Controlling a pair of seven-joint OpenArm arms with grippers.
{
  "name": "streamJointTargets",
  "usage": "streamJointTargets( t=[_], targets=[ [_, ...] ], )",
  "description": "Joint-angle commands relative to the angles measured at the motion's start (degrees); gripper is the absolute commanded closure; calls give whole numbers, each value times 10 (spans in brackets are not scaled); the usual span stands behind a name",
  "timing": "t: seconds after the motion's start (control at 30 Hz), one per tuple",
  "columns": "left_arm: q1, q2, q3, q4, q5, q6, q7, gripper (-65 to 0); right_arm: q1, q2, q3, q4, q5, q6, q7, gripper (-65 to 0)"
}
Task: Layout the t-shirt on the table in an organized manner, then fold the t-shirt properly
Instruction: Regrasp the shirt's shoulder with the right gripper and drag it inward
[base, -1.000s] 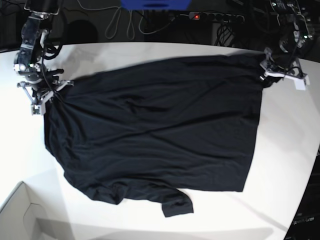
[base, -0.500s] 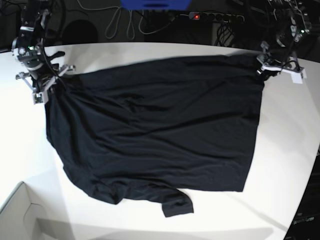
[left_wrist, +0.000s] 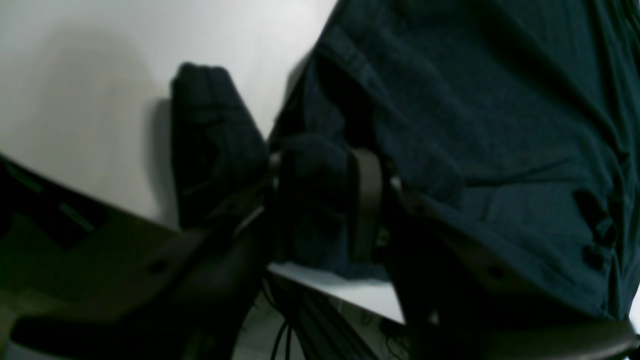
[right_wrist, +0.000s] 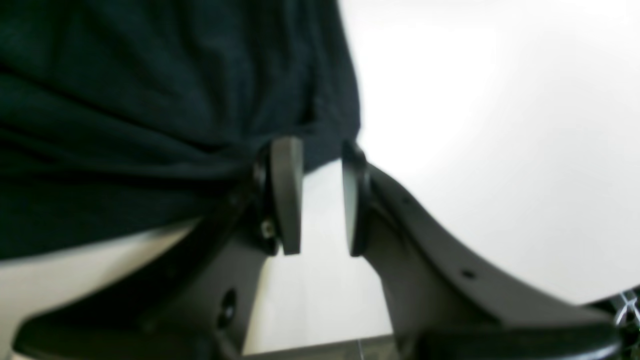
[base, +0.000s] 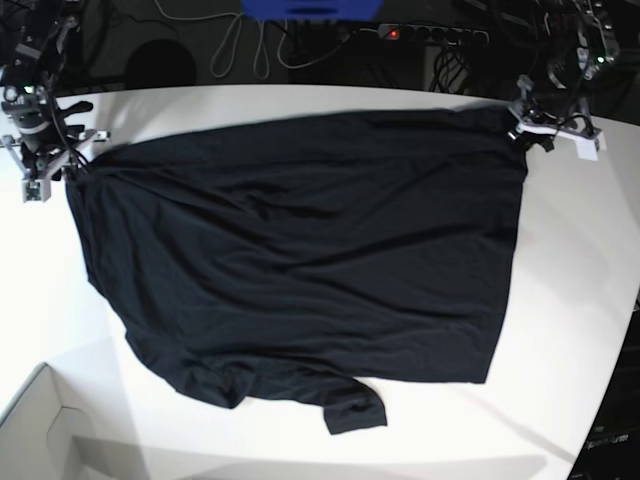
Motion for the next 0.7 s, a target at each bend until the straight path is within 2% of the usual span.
streamJointTargets(
  t=[0.0,0.13,0.23,0.43,0.57,0.67],
  targets=[
    [0,-15,-7,21,-8,-2,-7,-177,4,6,5,11,7,3,14,-152],
    [0,-16,-16,74,-9,-2,-7,-177,0,-8,0,36,7,4,12,-184],
    [-3,-16,-17,94,-9,-2,-9,-177,-6,-24,-39,79,5,4,9,-232],
    [-29,-7,-17,82,-8,-1,-3,-177,-19,-23,-189,119,4,4,9,-327],
    [-29,-6,-17,75,-8,-1,-3,-177,5,-23,-281,106,4,3,9,-341],
    [-28,-8,-17,75,-8,-1,-3,-177,34,-24,-315,72,4,3,9,-341]
  ],
)
